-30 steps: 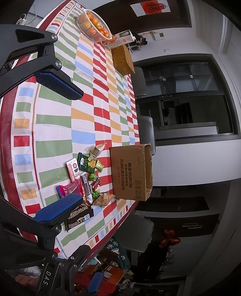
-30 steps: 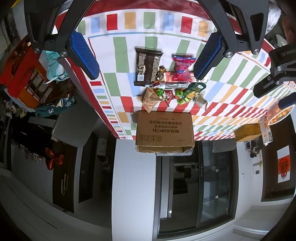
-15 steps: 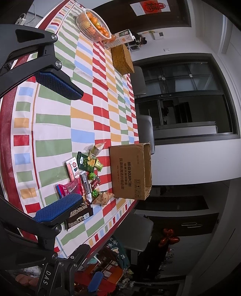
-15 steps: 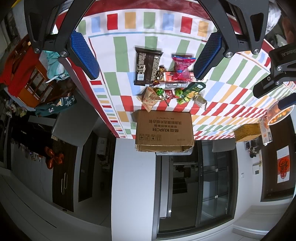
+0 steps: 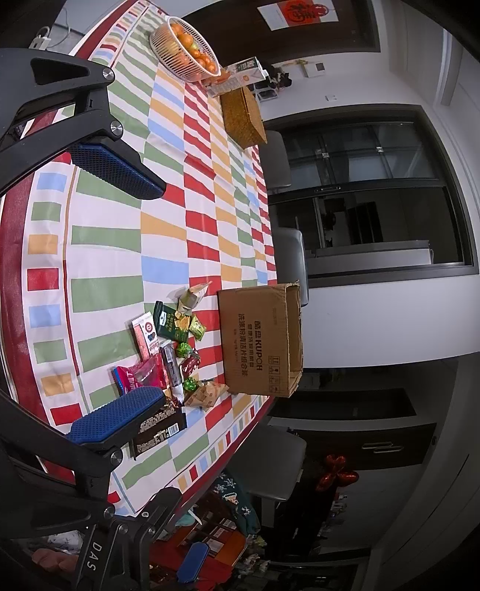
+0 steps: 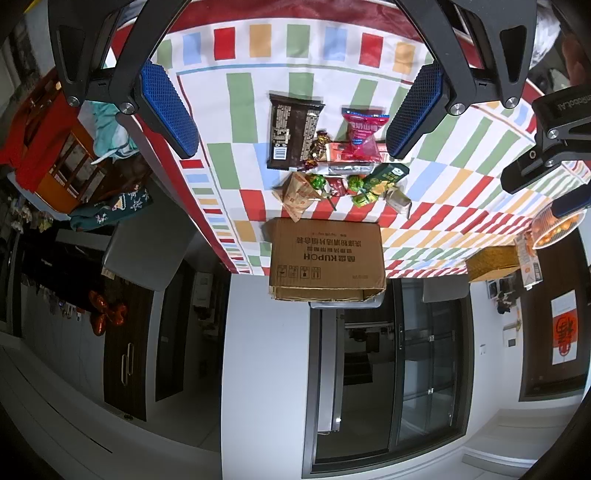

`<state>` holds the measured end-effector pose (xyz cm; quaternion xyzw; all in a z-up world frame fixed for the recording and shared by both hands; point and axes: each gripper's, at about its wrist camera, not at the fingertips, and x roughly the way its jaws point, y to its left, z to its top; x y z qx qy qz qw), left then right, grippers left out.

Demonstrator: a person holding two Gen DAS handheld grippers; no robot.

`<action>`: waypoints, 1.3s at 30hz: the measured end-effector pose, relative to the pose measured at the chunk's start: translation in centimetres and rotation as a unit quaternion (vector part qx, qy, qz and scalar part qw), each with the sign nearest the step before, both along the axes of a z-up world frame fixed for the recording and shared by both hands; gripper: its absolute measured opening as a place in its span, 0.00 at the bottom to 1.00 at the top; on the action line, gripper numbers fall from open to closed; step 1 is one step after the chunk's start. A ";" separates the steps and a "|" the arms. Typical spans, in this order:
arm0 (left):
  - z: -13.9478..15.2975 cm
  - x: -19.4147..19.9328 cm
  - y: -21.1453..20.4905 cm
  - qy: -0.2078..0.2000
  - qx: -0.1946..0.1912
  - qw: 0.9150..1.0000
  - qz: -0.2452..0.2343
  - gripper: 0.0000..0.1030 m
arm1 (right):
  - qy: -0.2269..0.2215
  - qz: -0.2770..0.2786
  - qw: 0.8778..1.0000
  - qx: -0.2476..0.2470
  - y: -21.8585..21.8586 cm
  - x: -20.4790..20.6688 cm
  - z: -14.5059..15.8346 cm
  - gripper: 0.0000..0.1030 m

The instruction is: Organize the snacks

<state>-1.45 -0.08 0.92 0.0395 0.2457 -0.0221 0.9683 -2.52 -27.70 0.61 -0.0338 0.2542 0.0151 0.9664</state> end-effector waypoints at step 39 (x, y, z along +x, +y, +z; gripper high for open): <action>-0.3 0.3 -1.0 0.010 -0.005 1.000 -0.023 1.00 | 0.006 0.001 1.000 0.002 0.1 -0.1 0.0 0.99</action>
